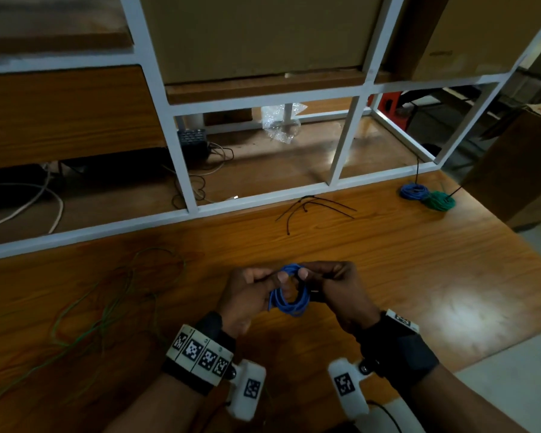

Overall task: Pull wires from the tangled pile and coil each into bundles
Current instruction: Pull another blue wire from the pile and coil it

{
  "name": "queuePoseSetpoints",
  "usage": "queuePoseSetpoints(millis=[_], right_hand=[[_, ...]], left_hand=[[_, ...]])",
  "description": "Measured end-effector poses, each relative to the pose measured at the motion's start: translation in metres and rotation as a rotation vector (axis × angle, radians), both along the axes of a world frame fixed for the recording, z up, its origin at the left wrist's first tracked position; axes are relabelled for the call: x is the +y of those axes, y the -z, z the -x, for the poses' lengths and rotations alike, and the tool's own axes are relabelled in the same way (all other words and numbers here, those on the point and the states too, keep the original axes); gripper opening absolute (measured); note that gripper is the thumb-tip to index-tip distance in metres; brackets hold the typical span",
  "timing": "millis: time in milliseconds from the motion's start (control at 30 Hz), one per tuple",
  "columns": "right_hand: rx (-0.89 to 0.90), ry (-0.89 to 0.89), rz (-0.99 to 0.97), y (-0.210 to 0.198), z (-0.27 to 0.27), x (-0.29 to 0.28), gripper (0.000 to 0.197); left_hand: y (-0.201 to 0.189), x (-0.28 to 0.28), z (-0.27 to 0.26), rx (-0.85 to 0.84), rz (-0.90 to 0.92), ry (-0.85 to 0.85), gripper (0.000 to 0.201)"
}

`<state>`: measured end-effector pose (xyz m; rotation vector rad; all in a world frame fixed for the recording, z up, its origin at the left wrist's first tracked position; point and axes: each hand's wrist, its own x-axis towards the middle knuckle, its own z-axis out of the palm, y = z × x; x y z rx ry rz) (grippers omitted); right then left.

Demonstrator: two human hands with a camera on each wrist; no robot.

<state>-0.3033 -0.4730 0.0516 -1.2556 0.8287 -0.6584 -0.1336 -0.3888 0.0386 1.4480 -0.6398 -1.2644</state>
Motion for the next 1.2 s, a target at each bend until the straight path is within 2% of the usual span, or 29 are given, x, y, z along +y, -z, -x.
queuePoseSetpoints(millis=[100,200,267,333,400,533,633,700,800,900,1033,1100,1200], right_hand=[[0.037,-0.088,-0.015,0.0,-0.001,-0.017,0.016],[0.145,-0.231,0.1,-0.006,0.004,-0.048,0.028],[0.253,-0.253,0.176,-0.007,0.011,-0.08,0.036],[0.356,-0.215,0.239,-0.003,0.019,-0.122,0.029],[0.436,-0.174,0.282,0.004,0.027,-0.171,0.011],[0.648,-0.118,0.364,0.017,0.028,-0.257,0.02],[0.816,-0.242,0.573,0.027,0.01,-0.297,0.018],[0.925,-0.294,0.664,0.036,-0.005,-0.313,0.018],[0.975,-0.284,0.63,0.054,-0.027,-0.327,0.011],[1.044,-0.28,0.638,0.069,-0.043,-0.333,0.018],[1.083,-0.28,0.682,0.075,-0.052,-0.331,0.015],[1.087,-0.285,0.613,0.071,-0.051,-0.328,0.018],[1.032,-0.318,0.489,0.059,-0.039,-0.315,0.011]], left_hand=[[0.008,-0.011,0.003,-0.062,0.013,-0.062,0.022],[0.008,-0.028,0.005,-0.096,0.007,-0.168,0.019],[0.008,-0.042,0.005,-0.146,0.006,-0.237,0.021],[0.009,-0.056,0.004,-0.158,0.0,-0.312,0.021],[0.01,-0.068,0.003,-0.157,0.0,-0.348,0.025],[0.01,-0.092,0.014,-0.145,0.021,-0.389,0.026],[0.012,-0.11,0.02,-0.148,-0.005,-0.425,0.025],[0.014,-0.122,0.023,-0.155,-0.013,-0.447,0.024],[0.014,-0.134,0.023,-0.137,-0.011,-0.479,0.017],[0.02,-0.143,0.019,-0.129,-0.023,-0.477,0.016],[0.031,-0.143,0.012,-0.147,-0.027,-0.459,0.018],[0.038,-0.141,0.008,-0.146,-0.039,-0.456,0.019],[0.045,-0.137,0.001,-0.128,-0.046,-0.458,0.024]])
